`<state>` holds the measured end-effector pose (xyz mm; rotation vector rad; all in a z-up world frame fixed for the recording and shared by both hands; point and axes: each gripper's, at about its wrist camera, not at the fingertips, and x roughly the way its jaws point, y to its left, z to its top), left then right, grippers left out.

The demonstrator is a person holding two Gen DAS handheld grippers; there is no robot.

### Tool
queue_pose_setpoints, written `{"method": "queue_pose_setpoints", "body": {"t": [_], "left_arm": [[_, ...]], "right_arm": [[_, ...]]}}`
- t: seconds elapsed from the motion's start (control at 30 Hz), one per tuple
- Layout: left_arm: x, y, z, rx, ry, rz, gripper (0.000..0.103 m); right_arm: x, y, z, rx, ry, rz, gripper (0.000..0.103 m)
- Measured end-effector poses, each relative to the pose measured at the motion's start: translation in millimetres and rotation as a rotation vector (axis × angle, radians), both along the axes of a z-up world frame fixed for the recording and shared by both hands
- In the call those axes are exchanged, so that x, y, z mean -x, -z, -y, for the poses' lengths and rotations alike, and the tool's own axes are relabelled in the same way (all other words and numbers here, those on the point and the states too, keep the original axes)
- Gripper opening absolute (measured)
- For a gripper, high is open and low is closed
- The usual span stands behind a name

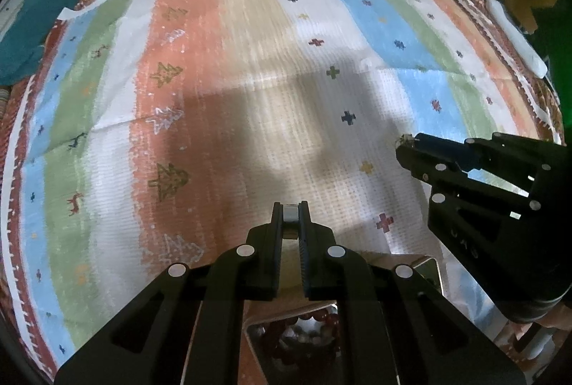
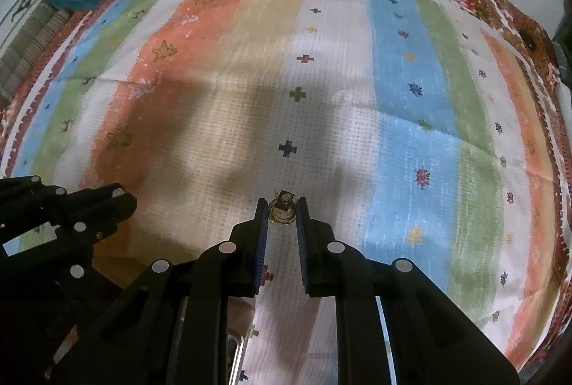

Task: Organize jewelry
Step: 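Lift the ring and charm and carry them over the silver tin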

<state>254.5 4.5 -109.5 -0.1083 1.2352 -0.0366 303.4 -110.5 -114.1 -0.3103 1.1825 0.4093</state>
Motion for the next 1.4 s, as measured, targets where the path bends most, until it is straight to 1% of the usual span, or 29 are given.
{"method": "queue_pose_setpoints", "body": {"t": [0.23,0.6,0.97,1.17,1.4], "left_arm": [[9.0,-16.4,-1.2,0.009,-0.007,0.041,0.008],[27.6,-32.5,-0.9,0.019,-0.013,0.086,0.008],[47.4,-44.3,0.5,0.026,-0.013,0.122,0.008],[55.3,-44.4,2.4,0.024,-0.016,0.13,0.008],[67.4,-53.9,4.1,0.03,-0.013,0.161,0.008]], "right_arm": [[8.3,-12.6,4.2,-0.018,0.003,0.027,0.017],[24.8,-26.3,10.3,-0.048,0.004,0.056,0.017],[43.9,-41.1,15.0,-0.081,0.002,0.091,0.017],[55.8,-51.8,18.1,-0.109,-0.002,0.121,0.017],[66.5,-55.5,20.4,-0.115,-0.008,0.133,0.017]]}}
